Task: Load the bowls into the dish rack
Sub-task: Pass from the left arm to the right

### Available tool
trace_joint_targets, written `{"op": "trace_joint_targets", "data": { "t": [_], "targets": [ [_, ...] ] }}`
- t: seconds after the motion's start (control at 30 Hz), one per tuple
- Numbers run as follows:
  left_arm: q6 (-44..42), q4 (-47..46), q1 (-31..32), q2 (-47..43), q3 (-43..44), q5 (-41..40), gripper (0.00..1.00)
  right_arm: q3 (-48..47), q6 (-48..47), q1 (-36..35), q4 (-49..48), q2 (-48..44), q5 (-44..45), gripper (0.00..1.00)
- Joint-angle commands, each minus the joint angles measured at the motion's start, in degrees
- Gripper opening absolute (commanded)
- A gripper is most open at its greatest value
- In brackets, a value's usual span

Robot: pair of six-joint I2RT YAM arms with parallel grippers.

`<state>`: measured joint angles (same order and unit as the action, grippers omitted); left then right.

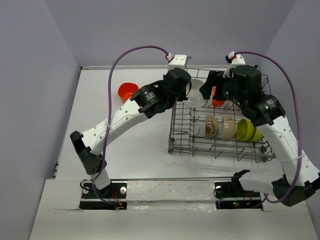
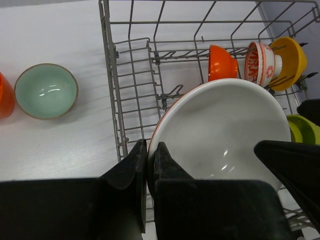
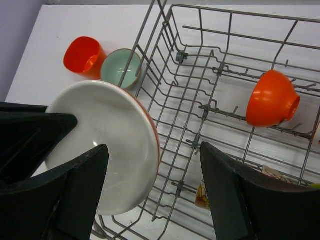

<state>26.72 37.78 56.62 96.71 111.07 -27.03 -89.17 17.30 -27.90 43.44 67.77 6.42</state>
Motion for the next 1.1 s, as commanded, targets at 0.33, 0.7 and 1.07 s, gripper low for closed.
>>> {"op": "trace_joint_targets", "data": {
  "t": [0.33, 0.7, 1.07],
  "targets": [
    [-0.6, -3.4, 2.3, 1.0, 6.4, -3.3, 0.0, -1.4, -0.5, -0.6, 0.5, 3.1, 4.4, 0.45],
    [-1.1, -5.5, 2.3, 2.4, 6.6, -3.1, 0.05, -3.8, -0.2, -0.6, 1.2, 5.4, 6.0, 0.01],
    [-6.0, -10.0, 1.7, 1.8, 8.6, -4.3, 0.63, -10.9, -1.5, -0.6, 5.3, 8.6, 17.7, 0.01]
  ]
}}
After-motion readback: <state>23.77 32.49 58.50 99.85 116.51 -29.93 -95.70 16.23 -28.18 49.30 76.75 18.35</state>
